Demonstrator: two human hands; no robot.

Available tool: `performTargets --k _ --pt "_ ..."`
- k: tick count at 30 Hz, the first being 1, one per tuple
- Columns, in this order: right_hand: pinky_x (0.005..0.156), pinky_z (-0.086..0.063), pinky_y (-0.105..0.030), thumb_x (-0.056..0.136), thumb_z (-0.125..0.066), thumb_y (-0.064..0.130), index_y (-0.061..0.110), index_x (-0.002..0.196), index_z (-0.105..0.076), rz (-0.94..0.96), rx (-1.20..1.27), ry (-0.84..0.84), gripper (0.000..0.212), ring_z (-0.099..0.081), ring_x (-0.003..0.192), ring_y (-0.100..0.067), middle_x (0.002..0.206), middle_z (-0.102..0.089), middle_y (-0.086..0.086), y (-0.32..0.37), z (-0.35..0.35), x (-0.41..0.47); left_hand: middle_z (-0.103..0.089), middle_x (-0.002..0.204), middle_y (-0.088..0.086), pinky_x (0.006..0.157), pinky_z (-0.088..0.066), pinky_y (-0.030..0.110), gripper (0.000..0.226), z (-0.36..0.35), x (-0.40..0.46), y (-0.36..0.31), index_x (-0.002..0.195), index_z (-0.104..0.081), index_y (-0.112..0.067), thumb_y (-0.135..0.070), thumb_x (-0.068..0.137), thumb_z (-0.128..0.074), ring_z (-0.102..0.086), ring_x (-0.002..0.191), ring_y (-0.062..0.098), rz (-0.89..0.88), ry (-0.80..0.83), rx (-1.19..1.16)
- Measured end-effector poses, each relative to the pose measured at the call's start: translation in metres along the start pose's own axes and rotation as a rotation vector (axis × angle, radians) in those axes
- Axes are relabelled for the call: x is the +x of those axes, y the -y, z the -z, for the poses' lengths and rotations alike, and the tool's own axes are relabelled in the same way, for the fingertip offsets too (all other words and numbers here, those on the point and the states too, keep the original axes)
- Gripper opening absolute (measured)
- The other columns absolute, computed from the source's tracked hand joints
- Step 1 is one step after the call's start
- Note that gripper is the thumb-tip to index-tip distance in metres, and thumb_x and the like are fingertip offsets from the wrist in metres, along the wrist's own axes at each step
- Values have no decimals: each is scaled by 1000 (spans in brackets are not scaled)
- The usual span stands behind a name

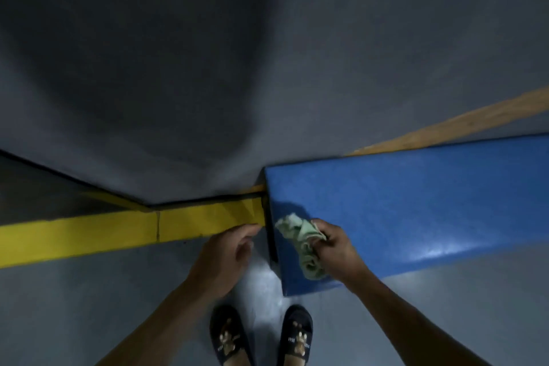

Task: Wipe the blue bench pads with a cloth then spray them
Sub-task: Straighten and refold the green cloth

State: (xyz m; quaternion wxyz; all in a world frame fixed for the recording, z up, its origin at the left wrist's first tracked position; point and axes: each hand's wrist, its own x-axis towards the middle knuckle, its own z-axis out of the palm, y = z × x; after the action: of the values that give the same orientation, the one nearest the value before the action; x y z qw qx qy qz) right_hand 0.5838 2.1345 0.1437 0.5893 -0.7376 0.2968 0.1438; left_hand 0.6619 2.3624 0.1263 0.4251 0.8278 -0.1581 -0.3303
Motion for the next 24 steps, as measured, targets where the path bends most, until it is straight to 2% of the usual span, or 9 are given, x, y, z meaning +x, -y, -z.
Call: performTargets --k 4,7,9,12,14,16,18,21,24 --pt "71 -56 -31 94 -53 -4 14 104 -70 108 388 -75 27 -67 80 -20 91 -73 -8 96 54 -39 -67 119 -18 92 -48 13 30 29 11 -108 123 -61 -31 -28 94 -63 -62 108 -5 -102 -31 -168" --pt "80 -58 -32 98 -49 1 7 117 -63 165 558 -80 24 -69 94 -24 108 -72 -17 144 100 -82 -71 114 -16 90 -50 18 42 39 11 -194 120 -61 -32 -46 81 -69 -65 107 0 -162 -1 -330" --pt "83 -58 -34 98 -49 4 6 122 -61 207 679 -80 27 -68 99 -28 114 -70 -20 163 131 -115 -72 114 -8 88 -51 20 50 35 8 -249 123 -58 -24 -39 79 -76 -65 109 7 -166 79 -427" --pt "77 -58 -31 99 -46 7 9 124 -61 255 788 -131 29 -71 98 -27 114 -71 -18 185 182 -168 -67 121 5 91 -52 23 57 16 -2 -327 130 -53 -9 -20 80 -76 -62 110 12 -216 192 -413" --pt "75 -58 -30 99 -45 8 10 123 -61 280 815 -168 28 -71 98 -26 113 -72 -17 189 219 -203 -69 119 11 91 -53 27 52 -9 -12 -376 130 -55 -7 -21 84 -75 -63 110 14 -276 274 -373" --pt "80 -59 -34 98 -47 9 8 123 -60 303 823 -220 29 -70 101 -29 114 -71 -19 185 260 -239 -72 115 5 86 -54 27 46 -41 -27 -426 122 -61 -9 -30 84 -75 -66 108 15 -294 354 -352" --pt "86 -58 -38 98 -47 8 6 125 -60 324 814 -274 30 -68 101 -32 115 -70 -21 174 306 -271 -72 112 8 86 -55 30 51 -81 -43 -475 115 -65 -5 -40 81 -78 -67 105 20 -289 422 -363" --pt "94 -54 -45 101 -47 12 15 127 -61 345 733 -359 30 -68 106 -33 116 -71 -17 153 385 -324 -72 111 18 85 -57 34 38 -149 -62 -544 115 -61 2 -19 86 -72 -69 104 30 -337 475 -377" --pt "95 -53 -50 98 -54 28 31 110 -70 371 569 -477 20 -70 103 -27 108 -74 -7 131 472 -383 -76 96 7 74 -55 24 17 -215 -81 -620 106 -63 -3 -8 91 -67 -72 89 20 -448 453 -292"
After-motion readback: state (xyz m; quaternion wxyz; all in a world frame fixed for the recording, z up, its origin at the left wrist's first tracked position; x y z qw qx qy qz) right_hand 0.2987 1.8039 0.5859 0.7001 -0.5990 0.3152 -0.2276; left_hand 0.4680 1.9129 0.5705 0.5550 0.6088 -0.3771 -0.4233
